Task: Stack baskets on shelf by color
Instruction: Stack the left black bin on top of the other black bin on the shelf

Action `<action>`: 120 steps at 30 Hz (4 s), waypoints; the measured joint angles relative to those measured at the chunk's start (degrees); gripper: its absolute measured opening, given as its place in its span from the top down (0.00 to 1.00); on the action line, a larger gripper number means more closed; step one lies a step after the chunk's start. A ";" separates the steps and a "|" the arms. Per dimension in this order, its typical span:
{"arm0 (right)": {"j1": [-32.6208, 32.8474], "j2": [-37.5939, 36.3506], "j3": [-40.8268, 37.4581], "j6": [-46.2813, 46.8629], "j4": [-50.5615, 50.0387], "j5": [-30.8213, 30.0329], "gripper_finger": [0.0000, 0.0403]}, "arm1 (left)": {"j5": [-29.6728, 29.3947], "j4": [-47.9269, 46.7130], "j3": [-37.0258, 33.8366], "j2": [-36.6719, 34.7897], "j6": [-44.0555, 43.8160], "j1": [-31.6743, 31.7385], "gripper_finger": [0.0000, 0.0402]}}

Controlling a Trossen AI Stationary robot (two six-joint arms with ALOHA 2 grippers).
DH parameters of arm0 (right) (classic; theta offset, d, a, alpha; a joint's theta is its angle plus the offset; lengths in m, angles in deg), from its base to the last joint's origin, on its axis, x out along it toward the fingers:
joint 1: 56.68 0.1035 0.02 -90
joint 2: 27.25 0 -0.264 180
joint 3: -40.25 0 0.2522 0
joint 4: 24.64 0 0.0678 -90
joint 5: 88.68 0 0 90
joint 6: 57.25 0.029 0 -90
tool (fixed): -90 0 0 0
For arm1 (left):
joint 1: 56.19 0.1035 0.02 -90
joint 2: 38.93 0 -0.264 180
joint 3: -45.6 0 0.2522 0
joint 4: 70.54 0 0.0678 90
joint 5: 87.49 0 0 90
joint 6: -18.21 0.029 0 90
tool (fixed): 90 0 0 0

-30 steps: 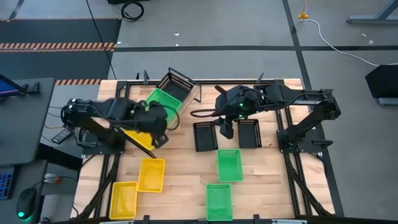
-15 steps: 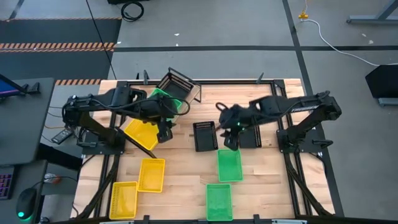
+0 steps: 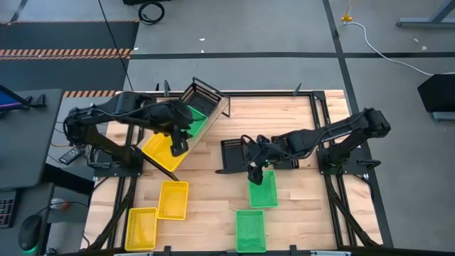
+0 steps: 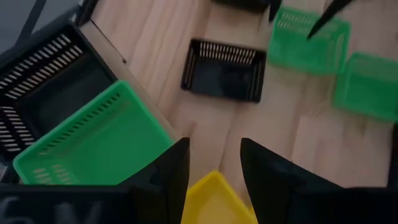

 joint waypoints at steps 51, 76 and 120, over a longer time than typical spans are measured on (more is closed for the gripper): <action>-6.32 19.59 -5.49 -21.71 14.55 12.30 0.92 | -3.60 1.44 0.00 -3.08 -39.19 -18.32 0.70; -7.52 -8.53 -5.51 -45.99 8.14 1.82 0.98 | -6.82 1.13 0.00 -3.08 -35.47 -17.43 0.70; -7.94 -7.77 -1.53 -49.46 9.82 21.49 0.98 | 13.25 7.20 9.81 16.04 46.02 1.79 0.44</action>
